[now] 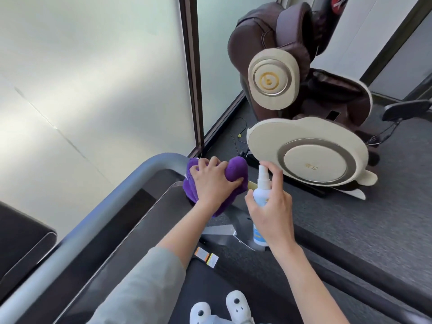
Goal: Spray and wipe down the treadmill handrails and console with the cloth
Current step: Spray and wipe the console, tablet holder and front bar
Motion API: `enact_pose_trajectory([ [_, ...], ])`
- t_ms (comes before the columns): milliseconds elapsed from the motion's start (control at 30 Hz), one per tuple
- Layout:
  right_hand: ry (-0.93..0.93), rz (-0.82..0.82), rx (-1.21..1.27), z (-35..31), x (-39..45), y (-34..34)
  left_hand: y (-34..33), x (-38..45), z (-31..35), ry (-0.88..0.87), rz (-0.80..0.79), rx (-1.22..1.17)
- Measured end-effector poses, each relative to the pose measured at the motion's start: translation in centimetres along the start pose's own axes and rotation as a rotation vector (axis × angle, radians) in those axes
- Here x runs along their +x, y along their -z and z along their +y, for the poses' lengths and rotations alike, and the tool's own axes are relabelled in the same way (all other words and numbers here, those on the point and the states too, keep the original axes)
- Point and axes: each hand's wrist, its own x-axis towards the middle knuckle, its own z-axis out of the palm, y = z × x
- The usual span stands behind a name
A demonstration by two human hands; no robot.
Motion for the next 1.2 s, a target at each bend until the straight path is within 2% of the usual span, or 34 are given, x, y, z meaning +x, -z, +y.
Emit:
enact_pose_trajectory([
  [100, 0.011, 0.024, -0.006, 0.3, 0.1, 0.5, 0.4, -0.6, -2.5, -0.006, 0.068, -0.057],
  [233, -0.008, 0.061, -0.049, 1.1, 0.0, 1.3, 2.1, 2.2, -6.6, 0.131, 0.100, -0.073],
  [333, -0.039, 0.067, -0.066, 1.5, -0.4, 1.6, 1.6, 1.8, -5.3, 0.177, 0.120, -0.076],
  [500, -0.053, 0.052, -0.060, 1.9, -0.7, 1.4, -1.0, -3.0, 1.5, -0.004, 0.072, -0.086],
  [567, -0.042, 0.040, -0.054, 1.9, -0.6, 1.5, -1.1, -3.4, 1.7, -0.059, 0.073, -0.091],
  [633, -0.048, 0.025, -0.060, 2.1, -0.5, 1.8, -0.5, -2.2, 0.1, -0.054, 0.078, -0.067],
  [733, -0.071, 0.031, -0.087, 2.8, -0.7, 2.6, 0.5, 0.1, -3.5, 0.066, 0.108, -0.093],
  [833, -0.091, 0.064, -0.111, 4.0, -1.5, 3.8, 0.4, 0.3, -4.0, 0.111, 0.128, -0.116],
  [933, -0.107, 0.055, -0.114, 5.3, -2.3, 5.1, -0.7, -1.6, -0.6, 0.021, 0.135, -0.069],
  [1067, -0.138, 0.037, -0.083, 6.2, -2.7, 6.0, -1.9, -3.9, 3.5, -0.106, 0.054, -0.030],
  [1200, -0.114, 0.026, -0.055, 6.1, -2.7, 6.1, -0.6, -2.9, 0.9, -0.099, 0.048, -0.049],
])
